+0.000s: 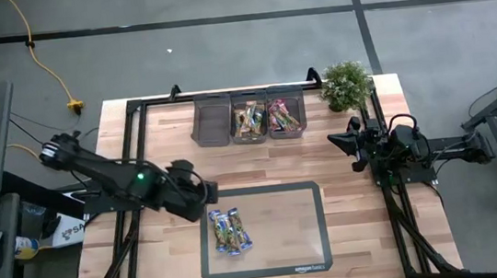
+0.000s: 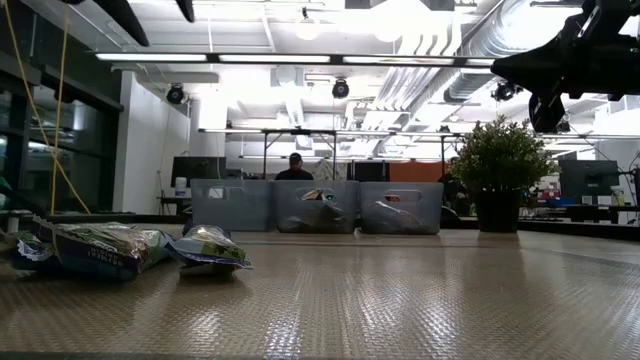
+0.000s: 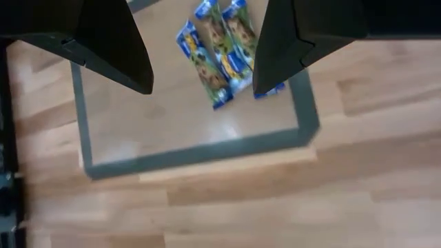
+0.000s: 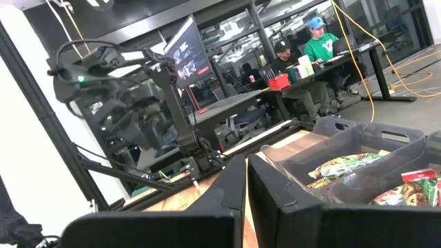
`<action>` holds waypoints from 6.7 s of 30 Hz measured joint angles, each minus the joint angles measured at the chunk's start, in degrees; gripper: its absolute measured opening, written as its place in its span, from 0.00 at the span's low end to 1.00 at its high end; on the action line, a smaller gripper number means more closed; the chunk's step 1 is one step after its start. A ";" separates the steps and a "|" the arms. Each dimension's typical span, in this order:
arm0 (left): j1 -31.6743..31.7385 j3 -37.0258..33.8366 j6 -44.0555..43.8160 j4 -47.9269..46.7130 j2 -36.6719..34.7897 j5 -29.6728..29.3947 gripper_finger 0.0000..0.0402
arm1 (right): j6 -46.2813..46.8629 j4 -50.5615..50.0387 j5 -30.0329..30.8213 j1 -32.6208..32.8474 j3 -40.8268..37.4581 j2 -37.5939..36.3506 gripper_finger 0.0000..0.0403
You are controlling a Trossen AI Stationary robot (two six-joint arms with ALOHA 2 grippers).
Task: Pick and place Granola Bars by type
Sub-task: Put the blue granola bar into the left black bin
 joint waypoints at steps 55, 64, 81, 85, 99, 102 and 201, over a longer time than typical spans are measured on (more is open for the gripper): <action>4.64 0.05 -0.30 30.66 29.40 23.38 0.49 | 0.01 -1.31 0.00 0.00 0.02 0.01 0.00; 4.66 -0.04 0.13 30.48 30.22 26.74 0.50 | 0.00 -1.36 0.00 0.00 0.02 0.00 0.00; 4.94 0.04 -1.01 29.98 30.79 27.18 0.61 | 0.02 -1.33 0.00 0.00 0.02 0.02 0.00; 4.94 0.04 -1.44 29.96 31.05 27.29 0.61 | 0.01 -1.33 0.00 0.00 0.02 0.02 0.00; 4.96 0.22 -1.46 34.55 35.57 30.22 0.61 | 0.02 -1.83 -0.02 0.00 0.00 0.04 0.00; 5.01 0.15 -1.46 35.02 35.93 30.83 0.61 | 0.00 -1.77 -0.15 0.00 0.00 0.24 0.00; 3.58 32.98 16.55 -20.07 36.91 -9.02 0.27 | 0.01 -2.23 -0.21 0.00 0.00 0.35 0.00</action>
